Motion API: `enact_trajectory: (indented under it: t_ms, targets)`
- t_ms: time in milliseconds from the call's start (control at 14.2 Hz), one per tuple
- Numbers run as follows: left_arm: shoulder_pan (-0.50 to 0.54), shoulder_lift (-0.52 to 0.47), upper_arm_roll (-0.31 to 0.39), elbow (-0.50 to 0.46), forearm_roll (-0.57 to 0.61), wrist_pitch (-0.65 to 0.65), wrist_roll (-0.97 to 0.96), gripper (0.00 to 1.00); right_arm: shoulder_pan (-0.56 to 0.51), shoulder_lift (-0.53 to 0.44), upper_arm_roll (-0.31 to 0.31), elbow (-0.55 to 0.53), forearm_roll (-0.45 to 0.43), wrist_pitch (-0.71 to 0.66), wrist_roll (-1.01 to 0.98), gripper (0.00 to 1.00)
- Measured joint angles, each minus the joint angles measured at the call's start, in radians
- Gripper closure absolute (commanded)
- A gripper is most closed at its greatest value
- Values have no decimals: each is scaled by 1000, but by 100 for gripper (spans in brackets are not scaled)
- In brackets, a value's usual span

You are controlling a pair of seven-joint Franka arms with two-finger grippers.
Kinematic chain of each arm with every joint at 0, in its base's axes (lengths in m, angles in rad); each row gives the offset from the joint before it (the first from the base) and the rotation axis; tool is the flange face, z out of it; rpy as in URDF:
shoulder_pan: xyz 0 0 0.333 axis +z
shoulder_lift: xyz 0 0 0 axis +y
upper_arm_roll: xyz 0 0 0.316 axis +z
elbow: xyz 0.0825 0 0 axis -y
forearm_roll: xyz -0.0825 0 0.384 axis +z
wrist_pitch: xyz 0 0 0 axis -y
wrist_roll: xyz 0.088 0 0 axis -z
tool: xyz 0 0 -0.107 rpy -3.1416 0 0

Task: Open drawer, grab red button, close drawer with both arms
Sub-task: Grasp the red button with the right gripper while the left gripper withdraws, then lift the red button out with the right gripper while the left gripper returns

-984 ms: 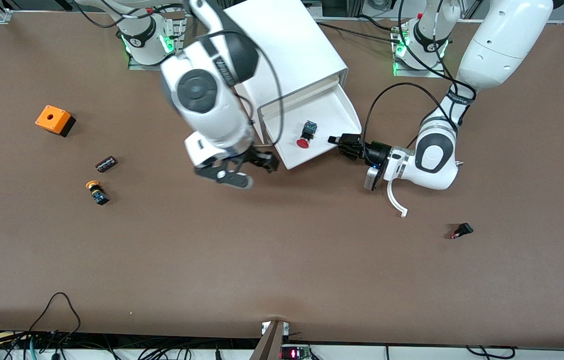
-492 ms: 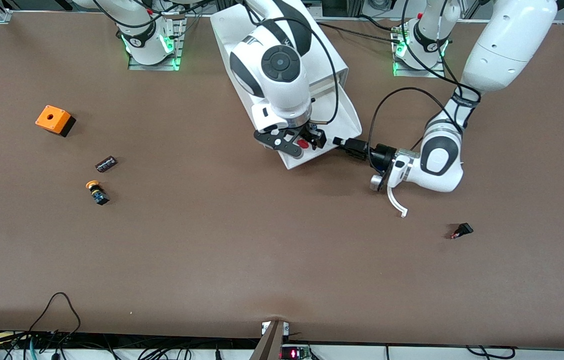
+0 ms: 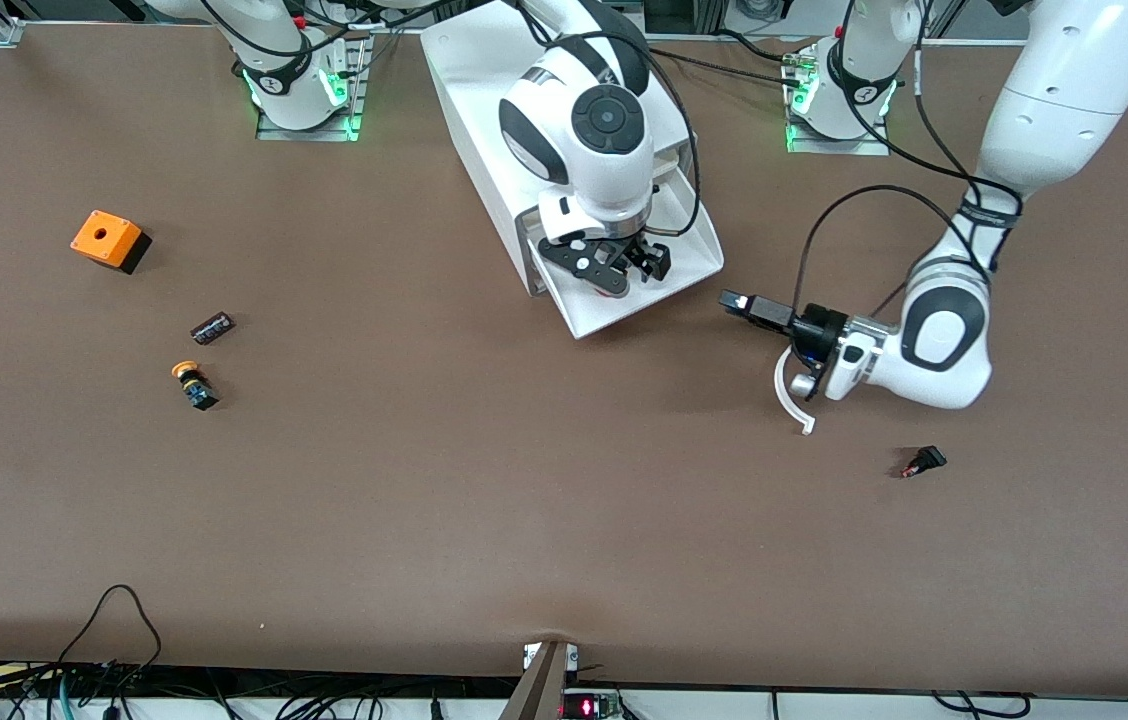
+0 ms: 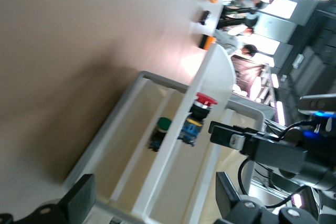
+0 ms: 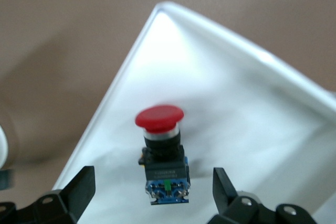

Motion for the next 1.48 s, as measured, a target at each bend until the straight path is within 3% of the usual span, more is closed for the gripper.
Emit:
enact_trajectory:
  t_ms: [141,351,492,1054,1476]
  targets:
    - [38,-1,2,28,76,-7,-20,0,14,13,0,0,-17,0,2,22]
    - [74,-12,4,86,211,-12,-43,0,18,20,-1,0,-32,0,2,75]
    - [81,-40,6,114,275,-14,-89,0,18,21,-3,0,-33,0,2,97]
    - [36,-201,-64,173,638,55,-572,0,-2,-8,-31,34,-63,-38,-62,100]
    - [-99,-199,-77,184,774,166,-1074,0,-222,-175,-45,38,-23,-304,-510,100]
